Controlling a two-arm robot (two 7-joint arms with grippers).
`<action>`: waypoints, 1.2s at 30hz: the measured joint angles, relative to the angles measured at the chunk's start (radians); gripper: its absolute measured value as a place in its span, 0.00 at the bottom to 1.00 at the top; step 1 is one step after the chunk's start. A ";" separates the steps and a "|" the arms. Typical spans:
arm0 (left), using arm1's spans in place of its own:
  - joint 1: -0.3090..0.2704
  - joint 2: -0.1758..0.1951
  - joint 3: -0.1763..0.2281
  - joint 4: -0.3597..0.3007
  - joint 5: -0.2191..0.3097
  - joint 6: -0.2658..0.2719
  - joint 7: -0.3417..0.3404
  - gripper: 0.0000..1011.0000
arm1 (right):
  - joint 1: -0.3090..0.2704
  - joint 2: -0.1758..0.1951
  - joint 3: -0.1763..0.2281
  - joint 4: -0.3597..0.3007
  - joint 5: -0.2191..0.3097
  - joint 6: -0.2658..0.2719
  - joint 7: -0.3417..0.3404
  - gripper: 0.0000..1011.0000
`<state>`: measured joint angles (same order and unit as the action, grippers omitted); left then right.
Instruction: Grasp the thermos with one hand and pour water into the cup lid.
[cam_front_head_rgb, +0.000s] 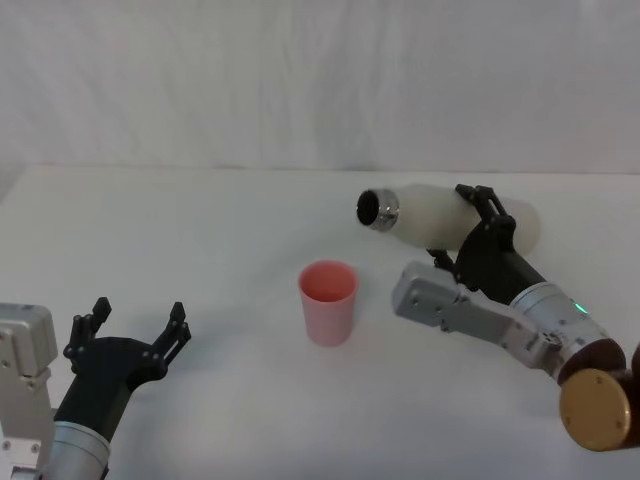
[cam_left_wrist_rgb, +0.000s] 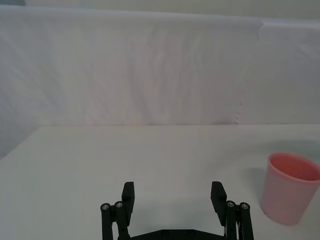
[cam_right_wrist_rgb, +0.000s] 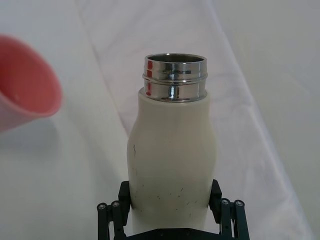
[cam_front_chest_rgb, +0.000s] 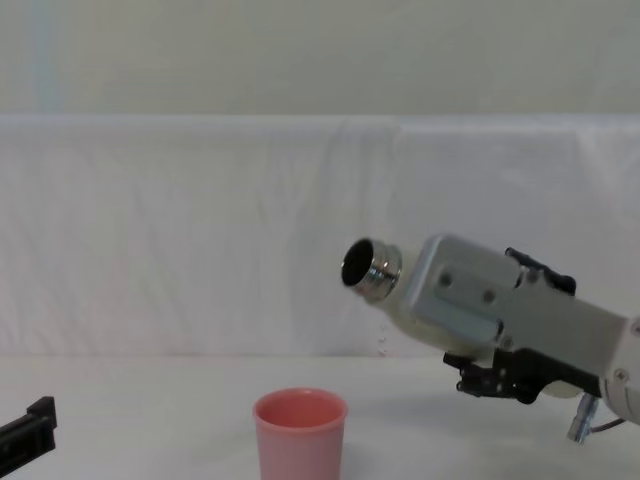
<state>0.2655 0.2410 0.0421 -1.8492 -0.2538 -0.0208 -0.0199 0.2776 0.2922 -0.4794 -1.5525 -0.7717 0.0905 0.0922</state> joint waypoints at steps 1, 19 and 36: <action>0.000 0.000 0.000 0.000 0.000 0.000 0.000 0.99 | -0.009 -0.006 0.011 -0.006 0.019 -0.005 -0.005 0.94; 0.000 0.000 0.000 0.000 0.000 0.000 0.000 0.99 | -0.067 -0.082 0.108 -0.034 0.170 -0.045 -0.040 0.94; 0.000 0.000 0.000 0.000 0.000 0.000 0.000 0.99 | -0.081 -0.154 0.201 -0.044 0.415 -0.008 0.067 0.94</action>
<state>0.2655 0.2409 0.0421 -1.8492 -0.2538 -0.0208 -0.0199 0.1966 0.1386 -0.2781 -1.5966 -0.3568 0.0827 0.1594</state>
